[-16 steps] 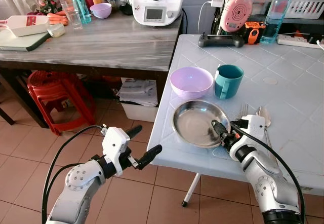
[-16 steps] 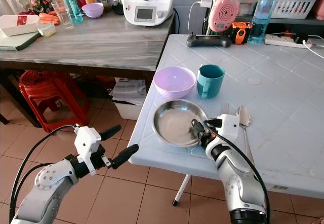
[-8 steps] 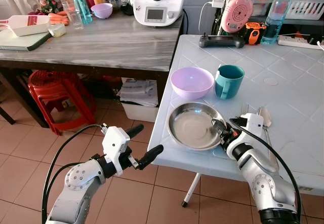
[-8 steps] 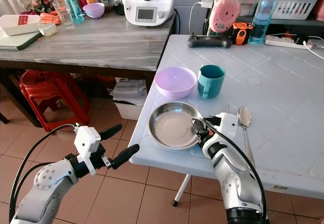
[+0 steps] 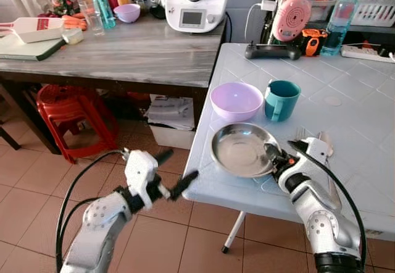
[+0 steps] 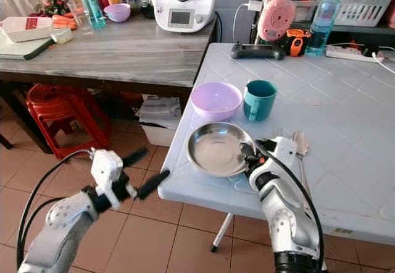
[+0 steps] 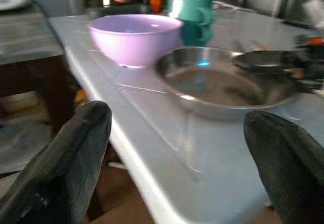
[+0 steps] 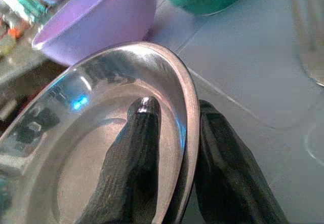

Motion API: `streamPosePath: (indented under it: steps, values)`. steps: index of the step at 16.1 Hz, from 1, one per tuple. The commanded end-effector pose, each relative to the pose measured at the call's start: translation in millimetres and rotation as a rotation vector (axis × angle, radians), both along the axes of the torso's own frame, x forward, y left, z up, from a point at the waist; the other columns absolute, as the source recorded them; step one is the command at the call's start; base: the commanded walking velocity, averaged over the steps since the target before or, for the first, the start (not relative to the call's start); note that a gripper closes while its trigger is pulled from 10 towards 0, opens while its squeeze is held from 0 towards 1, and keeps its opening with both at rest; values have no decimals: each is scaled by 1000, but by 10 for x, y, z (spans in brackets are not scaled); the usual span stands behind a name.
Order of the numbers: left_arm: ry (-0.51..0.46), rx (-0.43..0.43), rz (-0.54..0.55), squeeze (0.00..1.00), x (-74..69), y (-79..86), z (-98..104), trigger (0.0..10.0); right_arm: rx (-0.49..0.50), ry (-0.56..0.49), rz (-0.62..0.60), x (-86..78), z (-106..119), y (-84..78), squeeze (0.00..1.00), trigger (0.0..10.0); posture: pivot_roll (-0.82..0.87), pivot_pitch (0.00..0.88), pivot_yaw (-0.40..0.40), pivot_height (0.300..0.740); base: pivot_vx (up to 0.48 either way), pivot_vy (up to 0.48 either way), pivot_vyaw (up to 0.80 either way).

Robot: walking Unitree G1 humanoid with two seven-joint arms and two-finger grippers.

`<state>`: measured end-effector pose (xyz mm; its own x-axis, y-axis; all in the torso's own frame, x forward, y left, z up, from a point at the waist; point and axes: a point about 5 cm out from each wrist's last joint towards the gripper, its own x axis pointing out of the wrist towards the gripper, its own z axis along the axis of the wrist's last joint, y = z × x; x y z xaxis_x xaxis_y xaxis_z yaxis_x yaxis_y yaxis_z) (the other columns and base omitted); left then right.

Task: Setting the table

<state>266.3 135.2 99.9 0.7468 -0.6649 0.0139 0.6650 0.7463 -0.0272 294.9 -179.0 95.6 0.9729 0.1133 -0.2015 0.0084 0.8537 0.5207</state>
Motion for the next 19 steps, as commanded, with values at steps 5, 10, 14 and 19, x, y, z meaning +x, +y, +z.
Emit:
streamPosePath:
  steps: [5, 10, 14, 19]
  values:
    - [36, -13, 403, 0, 346, 287, 36, 10000, -38, -43, -31, -90, 145, 160, 0, 10000, -3, 0, 59, 740, 0, 0, 0]
    - [69, -53, 470, 0, 430, 270, 11, 10000, -96, -49, -29, -111, 164, 237, 0, 10000, -11, 0, 56, 740, 0, 0, 0]
    - [120, -138, 509, 0, 501, 195, 40, 10000, -110, -69, -23, -109, 200, 252, 0, 10000, -18, 0, 50, 740, 0, 265, -281]
    - [136, -128, 491, 0, 473, 109, -27, 10000, -123, -102, -15, -104, 256, 261, 0, 10000, -27, 0, 52, 740, 0, 379, -91]
